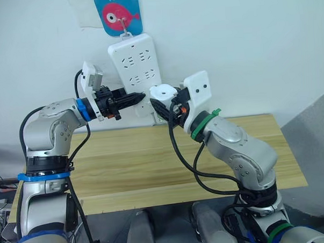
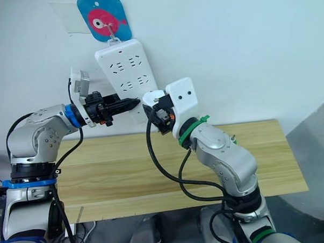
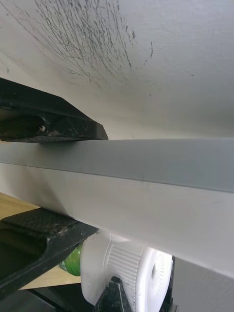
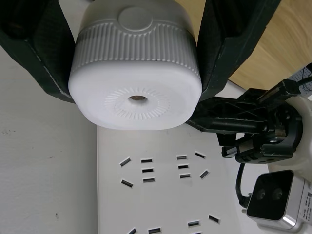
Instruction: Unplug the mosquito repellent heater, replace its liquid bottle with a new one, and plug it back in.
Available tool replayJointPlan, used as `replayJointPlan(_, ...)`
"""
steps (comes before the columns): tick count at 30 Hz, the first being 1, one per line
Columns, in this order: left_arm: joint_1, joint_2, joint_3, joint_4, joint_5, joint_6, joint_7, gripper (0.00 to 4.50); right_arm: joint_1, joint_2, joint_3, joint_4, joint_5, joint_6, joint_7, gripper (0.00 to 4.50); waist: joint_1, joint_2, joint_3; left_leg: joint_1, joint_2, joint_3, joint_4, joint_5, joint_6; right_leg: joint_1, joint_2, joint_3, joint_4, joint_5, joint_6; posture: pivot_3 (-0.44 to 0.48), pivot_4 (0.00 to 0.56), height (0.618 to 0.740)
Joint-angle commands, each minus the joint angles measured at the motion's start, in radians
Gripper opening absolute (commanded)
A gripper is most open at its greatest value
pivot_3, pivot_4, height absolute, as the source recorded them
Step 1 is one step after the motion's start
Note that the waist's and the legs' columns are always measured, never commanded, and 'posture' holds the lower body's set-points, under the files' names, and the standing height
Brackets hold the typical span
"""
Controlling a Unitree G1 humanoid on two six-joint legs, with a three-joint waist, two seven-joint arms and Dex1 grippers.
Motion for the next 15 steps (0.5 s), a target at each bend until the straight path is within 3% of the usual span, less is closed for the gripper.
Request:
replayJointPlan(1,-0.028,-0.037,0.005,-0.077,-0.077,0.011,-0.026,1.31,-0.027,0.053,0.071,0.070,0.005,0.010,0.040,3.01,-0.003,0.000,0.000,0.000,0.000,0.000,0.000,0.001,0.000,0.000,0.000,0.000,0.000,0.000,0.000,-0.141,0.256,0.740)
replayJointPlan(15,-0.013,-0.039,0.013,-0.104,-0.077,0.026,-0.014,1.31,-0.034,0.077,0.085,0.099,-0.052,-0.003,0.083,3.01,-0.011,0.000,0.000,0.000,0.000,0.000,-0.001,0.005,-0.001,-0.001,0.001,0.002,0.000,0.004,0.003,-0.129,0.253,0.740)
